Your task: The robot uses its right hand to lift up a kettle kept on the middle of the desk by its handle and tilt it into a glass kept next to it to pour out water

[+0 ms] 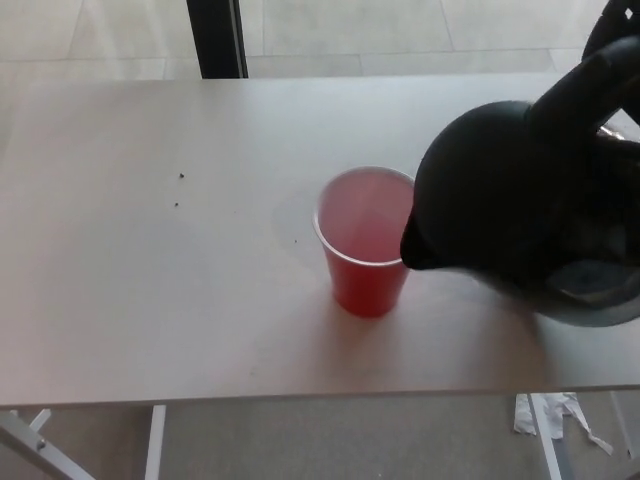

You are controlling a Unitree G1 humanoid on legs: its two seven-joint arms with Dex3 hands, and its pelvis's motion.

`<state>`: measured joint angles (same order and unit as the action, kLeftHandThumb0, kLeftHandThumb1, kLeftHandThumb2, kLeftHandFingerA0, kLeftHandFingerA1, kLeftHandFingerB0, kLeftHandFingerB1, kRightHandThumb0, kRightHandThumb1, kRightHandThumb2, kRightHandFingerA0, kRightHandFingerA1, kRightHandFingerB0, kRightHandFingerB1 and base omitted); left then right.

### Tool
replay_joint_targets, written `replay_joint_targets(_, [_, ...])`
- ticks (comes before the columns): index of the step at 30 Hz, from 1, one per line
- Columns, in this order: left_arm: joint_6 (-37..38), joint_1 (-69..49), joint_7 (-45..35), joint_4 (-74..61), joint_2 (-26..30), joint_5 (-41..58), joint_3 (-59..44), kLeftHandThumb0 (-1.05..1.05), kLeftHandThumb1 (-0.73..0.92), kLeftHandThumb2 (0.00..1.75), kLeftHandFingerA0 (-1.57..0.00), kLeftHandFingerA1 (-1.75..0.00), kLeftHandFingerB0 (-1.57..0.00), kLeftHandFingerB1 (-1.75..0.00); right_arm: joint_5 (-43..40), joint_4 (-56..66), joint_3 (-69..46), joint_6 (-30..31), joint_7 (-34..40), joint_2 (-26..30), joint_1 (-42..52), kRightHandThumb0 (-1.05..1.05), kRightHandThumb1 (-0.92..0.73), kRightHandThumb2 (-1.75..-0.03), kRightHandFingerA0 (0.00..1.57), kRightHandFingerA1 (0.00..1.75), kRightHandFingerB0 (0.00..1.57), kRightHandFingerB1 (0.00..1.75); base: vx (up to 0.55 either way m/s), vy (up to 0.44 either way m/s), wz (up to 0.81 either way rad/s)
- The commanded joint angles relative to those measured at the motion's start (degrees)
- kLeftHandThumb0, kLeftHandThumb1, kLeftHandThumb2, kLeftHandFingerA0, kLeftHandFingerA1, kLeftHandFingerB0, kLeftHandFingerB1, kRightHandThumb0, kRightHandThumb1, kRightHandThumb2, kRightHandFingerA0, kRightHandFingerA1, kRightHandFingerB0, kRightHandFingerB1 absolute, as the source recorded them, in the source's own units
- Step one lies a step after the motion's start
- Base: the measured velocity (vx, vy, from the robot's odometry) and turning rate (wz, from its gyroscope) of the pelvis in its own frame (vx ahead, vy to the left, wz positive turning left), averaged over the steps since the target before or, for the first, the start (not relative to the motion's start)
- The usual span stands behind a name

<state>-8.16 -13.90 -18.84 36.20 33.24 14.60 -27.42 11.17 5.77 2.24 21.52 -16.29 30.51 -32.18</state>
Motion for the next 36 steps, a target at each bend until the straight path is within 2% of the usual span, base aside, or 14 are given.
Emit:
replay_joint_targets(1, [-1.63, 0.00, 0.63, -0.20, 0.77, -0.77, 0.11, -0.71, 0.58, 0.98, -0.54, -0.64, -0.36, -0.57, -0.47, 1.84, -0.56, -0.80, -0.91, -0.43, -0.03, -0.25, -0.38, -1.19, 1.22, 1.40, 1.08, 1.30, 0.00, 0.000, 0.00])
replay_joint_targets(9, [-1.02, -0.17, 0.58, -0.71, 0.70, -0.97, 0.27, -0.68, 0.75, 0.62, -0.62, -0.57, -0.40, -0.48, 3.43, 3.83, 2.01, 5.20, -1.55, 0.34, -1.04, -0.24, -0.42, -1.14, 0.89, 1.75, 0.72, 1.55, 0.00, 0.000, 0.00])
replay_joint_targets(11, [-1.29, -0.62, 0.78, -1.35, 0.67, -1.21, 0.45, -0.68, 0.76, 0.63, -0.62, -0.55, -0.38, -0.46, 5.79, 3.74, 3.46, 9.13, -0.52, -0.32, -3.20, -0.26, -0.40, -1.17, 1.23, 1.39, 0.97, 1.20, 0.00, 0.000, 0.00])
replay_joint_targets(15, [-1.11, -1.35, 0.54, -1.20, 0.26, -0.88, 0.33, -0.70, 0.76, 0.62, -0.61, -0.54, -0.38, -0.46, 8.01, 0.41, 4.12, 12.38, 2.08, -2.03, -6.13, -0.32, -0.40, -1.13, 1.20, 1.33, 0.88, 1.04, 0.00, 0.000, 0.00])
replay_joint_targets(16, [-1.01, -1.18, 0.38, -0.84, 0.23, -0.70, 0.27, -0.70, 0.75, 0.62, -0.62, -0.58, -0.39, -0.48, 8.31, -0.15, 4.06, 12.76, 2.27, -2.15, -6.74, -0.29, -0.41, -1.14, 0.88, 1.75, 0.75, 1.39, 0.00, 0.000, 0.00])
replay_joint_targets(18, [-0.66, -1.12, 0.15, -0.56, 0.27, -0.83, 0.47, -0.71, 0.76, 0.62, -0.62, -0.57, -0.39, -0.48, 7.00, -0.87, 2.52, 13.82, 2.12, -2.89, -8.21, -0.28, -0.44, -1.05, 0.87, 1.75, 0.67, 1.55, 0.00, 0.000, 0.00])
replay_joint_targets(21, [-1.28, -0.66, 0.37, -0.33, 0.28, -0.62, 0.40, -0.71, 0.75, 0.62, -0.62, -0.56, -0.39, -0.48, 7.70, -2.08, 2.13, 14.28, 3.07, -3.36, -9.80, -0.28, -0.46, -1.04, 0.91, 1.75, 0.69, 1.57, 0.00, 0.000, 0.00])
replay_joint_targets(22, [-1.06, -0.42, 0.34, 0.22, 0.32, -0.75, 0.54, -0.71, 0.58, 0.98, -0.52, -0.63, -0.32, -0.56, 8.19, -2.49, 2.16, 14.64, 3.24, -3.30, -10.63, -0.27, -0.45, -1.06, 0.91, 1.75, 0.73, 1.50, 0.00, 0.000, 0.00])
replay_joint_targets(24, [-0.59, -0.75, 0.47, -0.13, 0.21, -1.02, 0.69, -0.70, 0.76, 0.63, -0.60, -0.54, -0.38, -0.47, 8.43, -3.23, 1.54, 17.24, 4.05, -4.28, -12.46, -0.34, -0.42, -1.14, 1.21, 1.37, 0.94, 1.17, 0.00, 0.000, 0.00])
replay_joint_targets(25, [-0.05, -0.77, -0.19, 0.49, 0.24, -0.59, 0.39, -0.69, 0.76, 0.63, -0.60, -0.55, -0.37, -0.48, 8.50, -3.23, 1.28, 17.29, 4.41, -4.58, -12.71, -0.27, -0.37, -1.27, 0.95, 1.75, 0.80, 1.46, 0.00, 0.000, 0.00])
replay_joint_targets(31, [-1.03, -1.22, 0.45, -0.80, -0.02, -0.34, 0.16, -0.70, 0.75, 0.62, -0.65, -0.58, -0.39, -0.49, 7.41, -4.39, -0.75, 15.81, 4.64, -5.11, -14.04, -0.28, -0.38, -1.15, 0.94, 1.75, 0.74, 1.63, 0.00, 0.000, 0.00])
replay_joint_targets(33, [-1.00, -1.27, -0.03, -0.55, 0.34, -0.55, 0.42, -0.70, 0.58, 0.98, -0.54, -0.64, -0.34, -0.57, 7.67, -3.87, -0.52, 15.20, 4.81, -5.18, -13.79, -0.36, -0.42, -1.15, 1.19, 1.38, 0.98, 1.22, 0.00, 0.000, 0.00])
replay_joint_targets(35, [-1.24, -1.32, -0.08, -0.68, 0.33, -0.35, 0.28, -0.69, 0.58, 0.98, -0.53, -0.65, -0.34, -0.57, 7.49, -3.63, -0.51, 15.64, 4.72, -5.47, -13.85, -0.28, -0.36, -1.28, 0.97, 1.75, 0.83, 1.49, 0.00, 0.000, 0.00])
replay_joint_targets(36, [-1.13, -1.15, -0.17, -0.37, 0.08, 0.19, -0.17, -0.68, 0.75, 0.62, -0.62, -0.58, -0.39, -0.50, 8.75, -2.42, 0.62, 17.55, 4.94, -5.83, -13.93, -0.35, -0.45, -1.13, 1.21, 1.35, 0.94, 1.16, 0.00, 0.000, 0.00])
